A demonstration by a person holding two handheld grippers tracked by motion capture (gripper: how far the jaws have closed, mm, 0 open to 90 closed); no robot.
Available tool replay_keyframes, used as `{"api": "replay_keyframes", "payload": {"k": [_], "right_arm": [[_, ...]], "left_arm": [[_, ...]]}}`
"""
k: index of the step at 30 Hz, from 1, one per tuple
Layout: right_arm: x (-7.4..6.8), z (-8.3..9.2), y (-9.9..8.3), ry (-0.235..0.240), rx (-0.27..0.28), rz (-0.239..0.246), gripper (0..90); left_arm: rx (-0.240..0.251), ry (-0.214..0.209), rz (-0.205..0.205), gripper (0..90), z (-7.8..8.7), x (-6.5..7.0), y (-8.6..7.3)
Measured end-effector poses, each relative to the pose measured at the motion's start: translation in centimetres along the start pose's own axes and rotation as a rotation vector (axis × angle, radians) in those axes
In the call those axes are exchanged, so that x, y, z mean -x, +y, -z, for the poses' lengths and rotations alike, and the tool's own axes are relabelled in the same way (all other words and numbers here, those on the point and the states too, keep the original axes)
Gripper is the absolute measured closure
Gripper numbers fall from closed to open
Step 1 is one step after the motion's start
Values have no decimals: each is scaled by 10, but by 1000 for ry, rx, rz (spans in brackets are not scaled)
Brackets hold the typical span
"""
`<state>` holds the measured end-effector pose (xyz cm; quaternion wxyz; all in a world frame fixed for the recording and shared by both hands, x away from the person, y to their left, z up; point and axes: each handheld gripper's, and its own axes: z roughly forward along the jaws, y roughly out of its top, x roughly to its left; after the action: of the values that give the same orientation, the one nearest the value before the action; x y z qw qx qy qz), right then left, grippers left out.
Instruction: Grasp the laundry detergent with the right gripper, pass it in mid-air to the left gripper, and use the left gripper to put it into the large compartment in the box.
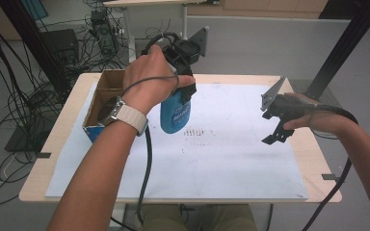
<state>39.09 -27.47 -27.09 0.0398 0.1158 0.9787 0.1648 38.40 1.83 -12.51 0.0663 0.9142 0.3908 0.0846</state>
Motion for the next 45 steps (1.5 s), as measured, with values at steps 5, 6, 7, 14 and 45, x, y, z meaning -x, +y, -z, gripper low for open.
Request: {"api": "replay_keyframes", "payload": {"k": [5,6,7,14,45], "right_arm": [[3,2,-1,-7,14,0,67],[4,2,-1,-7,12,3,67],[4,1,0,-7,15,4,67],[9,-1,0,-7,15,5,67],[29,-6,-3,-7,14,-33,69]], "left_arm": [[15,12,90,376,13,-9,1],[17,17,108,376,15,-12,1],[19,22,127,376,17,-14,1],[14,70,220,376,35,-34,-1],[21,119,518,376,63,-116,-44]]}}
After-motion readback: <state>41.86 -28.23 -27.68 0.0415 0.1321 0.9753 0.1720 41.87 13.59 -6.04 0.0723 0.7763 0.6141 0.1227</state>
